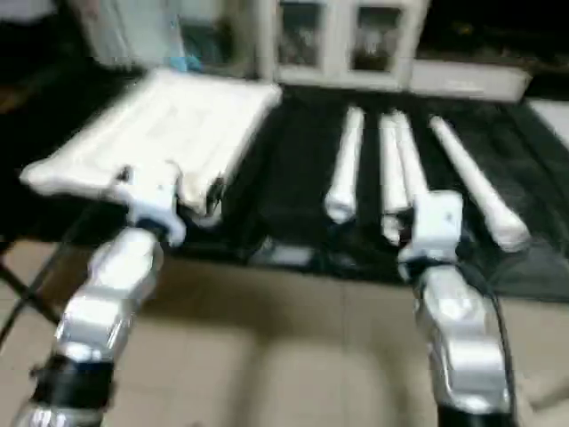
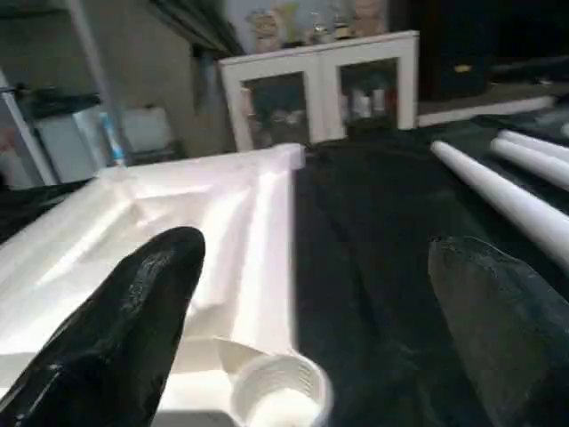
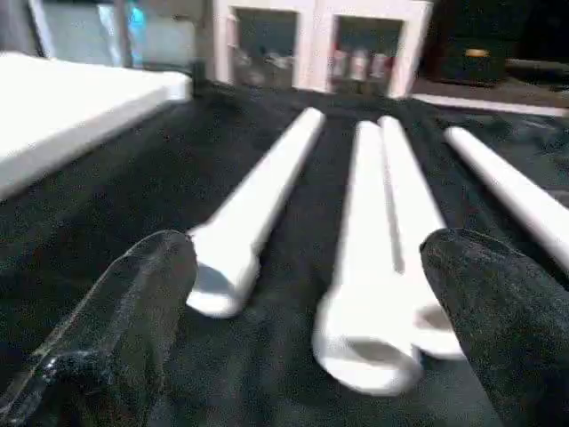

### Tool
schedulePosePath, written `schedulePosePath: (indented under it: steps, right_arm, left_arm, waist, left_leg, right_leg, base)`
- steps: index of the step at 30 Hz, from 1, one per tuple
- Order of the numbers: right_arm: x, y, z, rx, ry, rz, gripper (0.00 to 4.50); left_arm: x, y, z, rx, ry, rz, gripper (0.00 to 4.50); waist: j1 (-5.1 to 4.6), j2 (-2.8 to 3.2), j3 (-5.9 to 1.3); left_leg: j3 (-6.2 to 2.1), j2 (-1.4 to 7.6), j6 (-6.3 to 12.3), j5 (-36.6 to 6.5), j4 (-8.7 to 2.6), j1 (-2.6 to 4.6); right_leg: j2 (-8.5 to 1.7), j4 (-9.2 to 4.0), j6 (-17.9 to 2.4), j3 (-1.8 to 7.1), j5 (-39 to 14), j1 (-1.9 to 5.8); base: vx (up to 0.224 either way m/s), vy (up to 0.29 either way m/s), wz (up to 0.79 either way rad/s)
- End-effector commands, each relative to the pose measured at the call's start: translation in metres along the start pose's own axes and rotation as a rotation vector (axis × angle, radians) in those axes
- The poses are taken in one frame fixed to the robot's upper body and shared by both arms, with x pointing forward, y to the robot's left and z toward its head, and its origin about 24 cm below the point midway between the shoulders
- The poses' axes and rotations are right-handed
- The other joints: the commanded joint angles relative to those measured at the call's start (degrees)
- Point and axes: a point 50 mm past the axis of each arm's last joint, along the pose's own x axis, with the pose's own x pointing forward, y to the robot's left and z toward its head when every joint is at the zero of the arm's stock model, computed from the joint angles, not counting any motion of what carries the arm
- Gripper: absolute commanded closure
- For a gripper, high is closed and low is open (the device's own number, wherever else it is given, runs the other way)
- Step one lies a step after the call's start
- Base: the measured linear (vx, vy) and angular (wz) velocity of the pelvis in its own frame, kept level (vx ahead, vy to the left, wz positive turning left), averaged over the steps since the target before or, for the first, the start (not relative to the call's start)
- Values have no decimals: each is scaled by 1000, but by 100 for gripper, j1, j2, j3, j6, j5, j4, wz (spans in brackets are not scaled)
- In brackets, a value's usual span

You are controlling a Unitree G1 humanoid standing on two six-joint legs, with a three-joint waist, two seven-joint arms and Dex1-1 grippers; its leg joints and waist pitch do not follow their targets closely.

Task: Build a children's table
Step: Move to table

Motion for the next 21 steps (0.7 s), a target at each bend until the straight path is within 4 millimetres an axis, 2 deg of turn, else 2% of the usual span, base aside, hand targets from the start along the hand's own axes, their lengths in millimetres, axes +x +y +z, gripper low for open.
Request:
schedulePosePath:
  steps: [1, 2, 3, 4, 5, 6, 7, 8, 9, 10, 11, 12, 13, 14, 15, 16, 17, 18, 19, 20, 21]
  right_arm:
    - [4, 4, 11, 20, -37, 12, 1]
    - [5, 4, 11, 20, -33, 14, 1]
    - [6, 6, 11, 19, -30, 24, 1]
    - [6, 7, 11, 20, -30, 25, 1]
    - [7, 11, 8, 26, -7, 42, 1]
    - [7, 11, 8, 26, -7, 42, 1]
    - [8, 15, 6, 27, 6, 61, 1]
    - [8, 15, 5, 28, 8, 65, 1]
    - [7, 18, 3, 24, 16, 80, 1]
    - [6, 21, 1, 23, 24, 91, 1]
    - [6, 21, 1, 26, 25, 91, 1]
    - [5, 21, 2, 38, 21, 86, 1]
    - [5, 21, 2, 46, 19, 82, 1]
    - [4, 21, 2, 56, 21, 80, 1]
    - [4, 21, 2, 63, 24, 77, 1]
    - [4, 21, 1, 64, 24, 74, 1]
    - [4, 22, 1, 64, 22, 72, 1]
    - [4, 22, 0, 65, 20, 70, 1]
    - [3, 21, 0, 61, 16, 60, 1]
    - [3, 20, 0, 52, 7, 40, 1]
    - [3, 20, -1, 60, 6, 31, 1]
  left_arm:
    - [-1, 9, 1, 18, -1, 26, 0]
    - [-2, 10, -1, 12, 3, 36, 0]
    - [-4, 11, -1, -7, 2, 46, 0]
    - [-4, 11, -1, -8, 2, 47, 0]
    - [-7, 9, -1, 3, 3, 41, 0]
    - [-7, 9, -1, 3, 3, 41, 0]
    - [-9, 8, -2, 8, 8, 33, 0]
    - [-9, 7, -2, 8, 9, 32, 0]
    - [-11, 6, -4, 4, 15, 27, 0]
    - [-13, 5, -5, 9, 21, 18, 0]
    - [-14, 5, -6, 12, 22, 15, 0]
    - [-14, 4, -6, 12, 24, 10, 0]
    - [-15, 4, -6, 10, 27, 7, 0]
    - [-15, 4, -7, 9, 29, 3, 0]
    - [-15, 3, -7, 12, 31, -2, 0]
    - [-15, 3, -7, 18, 31, -7, 0]
    - [-15, 3, -6, 24, 30, -12, 0]
    - [-15, 2, -6, 28, 29, -15, 0]
    - [-15, 2, -5, 29, 29, -18, 0]
    - [-15, 2, -5, 32, 29, -22, 0]
    - [-15, 2, -5, 32, 29, -26, 0]
  waist:
    - [164, -199, -208]
    - [191, 29, -268]
    - [186, 236, -302]
    - [-123, 360, -264]
    - [-213, 376, -443]
    - [-237, 291, -544]
    - [-209, 232, -527]
    - [-186, 104, -544]
    - [-169, 53, -521]
    - [-106, -57, -431]
    - [-73, -377, -417]
    - [67, -526, -409]
    - [280, -443, -388]
    - [304, -393, -374]
    - [315, -349, -322]
    - [321, -224, -255]
    - [300, -164, -240]
    - [274, 169, -303]
    - [90, 127, -262]
    - [-54, 234, -368]
    - [-78, 246, -374]
  left_leg:
    - [66, 299, -175, 331, -244, -252]
    - [124, 610, 82, 644, -755, -141]
    - [81, 778, -4, 755, -946, 57]
    - [-465, 1247, 443, -889, -1289, 627]
    - [-708, 1429, 792, -1112, -1285, 971]
    - [-775, 1365, 1900, 293, -1028, 1058]
    - [-715, 1323, 2042, 817, -989, 1013]
    - [-585, 1252, 2210, 1669, -980, 962]
    - [-492, 1197, 2234, 1897, -1021, 869]
    - [-220, 969, 1973, 1472, -1052, 638]
    - [160, 499, 1352, 49, -936, 360]
    - [310, 223, 997, -513, -652, 128]
    - [205, 294, 381, -667, -172, 5]
    - [99, 423, -106, -228, -91, -146]
    - [83, 480, -250, -98, -127, -157]
    - [78, 596, -374, 18, -317, -74]
    - [100, 655, -346, 90, -523, -46]
    - [79, 887, -337, -206, -1055, 253]
    - [-60, 1053, -200, -695, -1184, 361]
    - [-383, 1273, 18, -1431, -1244, 883]
    - [-417, 1264, 247, -1222, -1229, 933]
  right_leg:
    - [-679, -827, -604, 426, -813, 518]
    - [-456, -873, -1075, 137, -1272, 556]
    - [-343, -781, -942, -89, -1124, 474]
    - [39, -49, -607, -383, -941, -167]
    - [23, 315, -409, -379, -875, -433]
    - [-89, 627, 289, -340, -388, -817]
    - [-110, 660, 485, -317, -235, -911]
    - [-147, 664, 691, -263, 154, -1055]
    - [-157, 621, 704, -230, 350, -1067]
    - [-268, 245, 347, -96, 937, -977]
    - [-430, -333, 195, 154, 1027, -528]
    - [-669, -572, 219, 432, 119, -214]
    - [-1236, -805, -593, 813, -1227, 51]
    - [-1185, -722, -1191, 695, -1430, 189]
    - [-1159, -746, -1407, 623, -1448, 163]
    - [-1029, -792, -1687, 441, -1530, 64]
    - [-862, -769, -1683, 289, -1629, 29]
    - [-377, -571, -1305, -89, -1405, -203]
    - [-176, -399, -1078, -208, -1109, -338]
    - [-139, 108, -761, -336, -257, -705]
    - [-161, 162, -626, -355, -8, -776]
  base:
    - [140, 22, 6]
    - [140, 22, 6]
    - [169, 82, 13]
    - [177, 113, 3]
    - [177, 113, 3]
    - [158, 80, -4]
    - [151, 53, -3]
    - [151, 53, -3]
    - [127, 20, -5]
    - [119, -26, -4]
    - [119, -26, -4]
    - [105, -61, 9]
    - [110, -51, 7]
    - [110, -51, 7]
    - [111, -7, -4]
    - [87, 15, -2]
    - [87, 15, -2]
    - [88, 83, 3]
    - [83, 117, 8]
    - [83, 117, 8]
    - [80, 89, 11]
